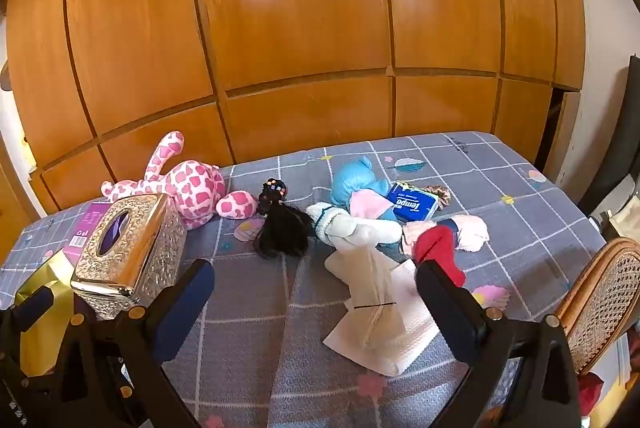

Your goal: Organize soft objects

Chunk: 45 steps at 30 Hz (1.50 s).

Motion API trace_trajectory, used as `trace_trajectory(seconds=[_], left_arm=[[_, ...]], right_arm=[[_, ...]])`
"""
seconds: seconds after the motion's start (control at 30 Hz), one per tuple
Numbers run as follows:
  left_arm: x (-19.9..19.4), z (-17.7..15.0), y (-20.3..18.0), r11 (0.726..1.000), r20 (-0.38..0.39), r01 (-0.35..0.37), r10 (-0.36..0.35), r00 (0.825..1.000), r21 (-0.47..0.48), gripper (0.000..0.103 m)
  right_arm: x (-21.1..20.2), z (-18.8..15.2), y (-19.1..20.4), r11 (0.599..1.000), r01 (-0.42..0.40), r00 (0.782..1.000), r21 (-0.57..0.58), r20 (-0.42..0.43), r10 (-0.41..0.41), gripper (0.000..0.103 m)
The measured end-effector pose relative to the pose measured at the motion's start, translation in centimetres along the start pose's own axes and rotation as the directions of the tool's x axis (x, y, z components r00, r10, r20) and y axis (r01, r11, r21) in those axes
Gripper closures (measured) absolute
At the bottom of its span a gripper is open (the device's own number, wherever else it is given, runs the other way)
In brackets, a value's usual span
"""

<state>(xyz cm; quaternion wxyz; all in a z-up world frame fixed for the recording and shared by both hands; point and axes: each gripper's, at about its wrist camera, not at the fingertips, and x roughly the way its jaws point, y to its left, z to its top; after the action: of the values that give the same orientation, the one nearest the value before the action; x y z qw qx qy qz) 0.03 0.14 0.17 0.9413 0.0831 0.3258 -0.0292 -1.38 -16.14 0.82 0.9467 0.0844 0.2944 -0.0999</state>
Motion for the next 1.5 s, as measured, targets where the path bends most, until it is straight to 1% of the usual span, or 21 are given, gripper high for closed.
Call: trace_trajectory(seconds=[0.17, 0.2, 0.27, 0.33, 0.43, 0.5, 0.83, 1.23, 1.5], left_arm=[[0.3, 0.4, 0.5, 1.000, 0.001, 0.001, -0.001, 1.000, -0.003, 0.001], [-0.4, 0.0, 0.6, 1.000, 0.009, -0.011, 0.011, 1.000, 0.002, 0.001], [-0.6, 0.2, 1.1, 1.000, 0.001, -0.011, 0.011, 1.000, -0.006, 0.001], [-0.7, 0.3, 1.4, 1.000, -0.003, -0.010, 0.010, 1.000, -0.010, 0.001], [-0.6, 0.4, 1.8, 0.999, -0.001, -0.023, 0.023, 1.000, -0.023, 0.001], [-0.7, 0.4, 1.7, 0.999, 0.001, -0.023, 0.023, 1.000, -0.023, 0.001], [-0.3, 0.1, 2.1, 0.999, -0.006, -0.025, 0.025, 1.000, -0.035, 0.001], [-0.4, -0.2, 1.8, 0.999, -0.007, -0.024, 0.023, 1.000, -0.026, 0.001], [-0.5, -0.3, 1.4, 1.000, -0.009, -0.019, 0.018, 1.000, -0.013, 0.001]], right_arm=[[0.0, -0.2, 0.2, 1.000, -0.010, 1.000, 0.003, -0.005, 0.010, 0.000], [0.1, -0.2, 0.2, 1.000, -0.012, 1.000, 0.002, -0.007, 0.012, 0.000], [0.3, -0.1, 0.6, 1.000, -0.025, 1.000, 0.000, -0.007, 0.025, 0.000], [-0.4, 0.0, 0.8, 0.999, -0.029, 1.000, -0.015, 0.012, 0.029, 0.000], [-0.1, 0.4, 1.1, 0.999, -0.026, 1.000, -0.029, 0.012, 0.026, 0.000], [-0.6, 0.2, 1.4, 0.999, -0.028, 0.999, -0.039, 0.030, 0.030, 0.000], [-0.3, 0.1, 1.7, 0.998, -0.043, 0.998, -0.055, 0.035, 0.045, 0.000], [-0.3, 0.1, 1.9, 0.997, -0.045, 0.998, -0.057, 0.037, 0.047, 0.000], [-0.3, 0.3, 1.2, 0.998, -0.041, 0.998, -0.048, 0.040, 0.043, 0.000]])
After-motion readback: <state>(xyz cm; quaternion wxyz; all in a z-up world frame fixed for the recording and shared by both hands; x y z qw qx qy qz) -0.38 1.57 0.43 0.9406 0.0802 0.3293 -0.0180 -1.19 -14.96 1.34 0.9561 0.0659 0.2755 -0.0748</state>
